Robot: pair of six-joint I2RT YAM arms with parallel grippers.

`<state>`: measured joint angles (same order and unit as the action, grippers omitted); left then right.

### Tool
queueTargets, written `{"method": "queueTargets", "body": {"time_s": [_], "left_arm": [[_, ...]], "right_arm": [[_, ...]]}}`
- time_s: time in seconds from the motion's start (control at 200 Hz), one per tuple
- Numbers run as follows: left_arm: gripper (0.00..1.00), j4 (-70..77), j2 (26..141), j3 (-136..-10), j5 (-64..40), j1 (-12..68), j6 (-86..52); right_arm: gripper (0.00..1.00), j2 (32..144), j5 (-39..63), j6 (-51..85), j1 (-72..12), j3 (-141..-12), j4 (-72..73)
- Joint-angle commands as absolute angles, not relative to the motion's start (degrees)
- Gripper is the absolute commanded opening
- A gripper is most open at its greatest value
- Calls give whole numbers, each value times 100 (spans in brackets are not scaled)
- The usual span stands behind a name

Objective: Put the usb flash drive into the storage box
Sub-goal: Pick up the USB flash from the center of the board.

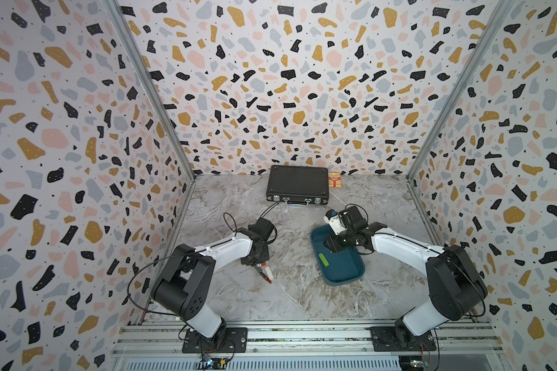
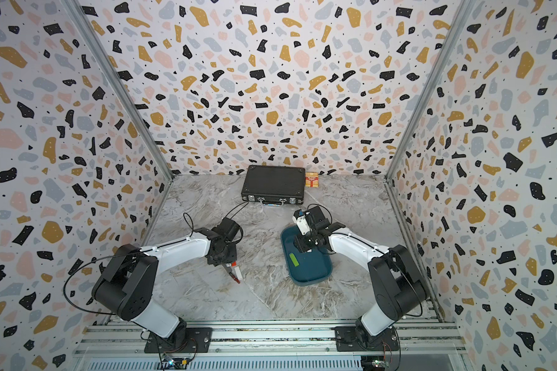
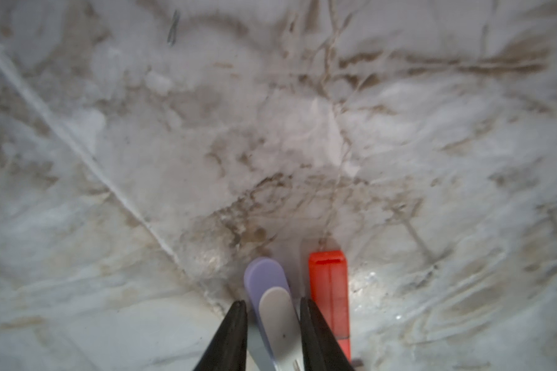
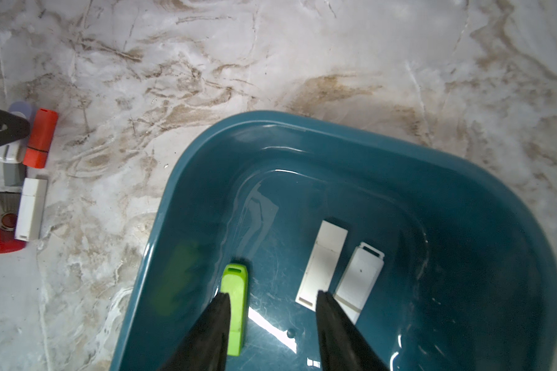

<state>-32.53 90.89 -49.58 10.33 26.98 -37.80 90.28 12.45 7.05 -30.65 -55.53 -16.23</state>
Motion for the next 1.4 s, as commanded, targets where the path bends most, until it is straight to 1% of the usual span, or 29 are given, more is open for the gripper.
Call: {"method": "queueTargets", "body": {"time_s": [0.0, 0.33, 0.561, 0.866, 1.161, 1.291, 1.396], "left_arm": [[33, -3516, 8922, -4826, 1209, 2661, -3841], [33, -3378, 9131, -4825, 1073, 2655, -3843], [35, -3269, 9318, -4904, 928, 2654, -3760], [26, -3271, 9212, -4994, 926, 2655, -3727], [14, -3300, 9223, -5038, 964, 2654, -3710], [11, -3370, 9164, -5071, 952, 2655, -3717], [9, -3462, 8841, -5107, 856, 2676, -3714]], "right_arm": [[49, 9027, 1305, 704, -3077, -5563, -1630], [49, 9044, 1323, 714, -3079, -5555, -1631], [49, 9062, 1336, 716, -3078, -5555, -1630], [48, 9044, 1336, 719, -3079, -5555, -1644], [48, 9042, 1343, 712, -3081, -5563, -1652], [48, 9013, 1317, 717, -3080, -5563, -1653], [48, 8915, 1266, 748, -3081, -5561, -1661]]}}
